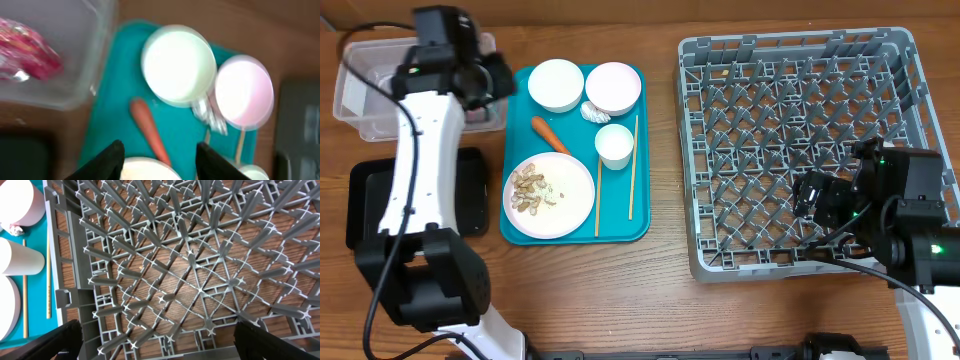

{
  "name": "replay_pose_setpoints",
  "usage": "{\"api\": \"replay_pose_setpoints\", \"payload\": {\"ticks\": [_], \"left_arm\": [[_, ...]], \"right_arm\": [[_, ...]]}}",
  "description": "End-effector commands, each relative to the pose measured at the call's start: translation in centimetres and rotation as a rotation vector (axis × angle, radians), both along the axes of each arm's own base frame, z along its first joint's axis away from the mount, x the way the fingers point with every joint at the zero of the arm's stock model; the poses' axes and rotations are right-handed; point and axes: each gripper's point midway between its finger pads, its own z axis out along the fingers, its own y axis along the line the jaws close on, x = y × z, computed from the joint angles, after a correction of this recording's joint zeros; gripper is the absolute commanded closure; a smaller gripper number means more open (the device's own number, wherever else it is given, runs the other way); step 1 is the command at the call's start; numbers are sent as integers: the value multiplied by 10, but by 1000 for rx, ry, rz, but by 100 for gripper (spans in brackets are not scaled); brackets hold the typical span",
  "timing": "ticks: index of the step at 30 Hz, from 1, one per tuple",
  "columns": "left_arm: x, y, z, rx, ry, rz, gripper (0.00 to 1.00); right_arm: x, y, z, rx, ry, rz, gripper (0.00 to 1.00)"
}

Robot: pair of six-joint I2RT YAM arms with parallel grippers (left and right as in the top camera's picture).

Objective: Sort waste into correct bins and load items into the dishwasher
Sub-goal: 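Grasp the white paper cup with the left gripper and lift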

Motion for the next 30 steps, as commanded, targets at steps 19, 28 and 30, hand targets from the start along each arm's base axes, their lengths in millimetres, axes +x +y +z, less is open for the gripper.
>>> {"api": "replay_pose_setpoints", "payload": {"ticks": [19,28,30], "left_arm": [[-38,-142,-120,58,328,-320,66],[-26,-149,-86,4,255,-327,96],[-26,-163,-59,-89,212,-369,96]], "right_arm": [[3,-2,11,-13,-34,-3,0],[3,-4,11,-20,-33,-8,0],[3,-7,10,-33,-32,-22,0]]}}
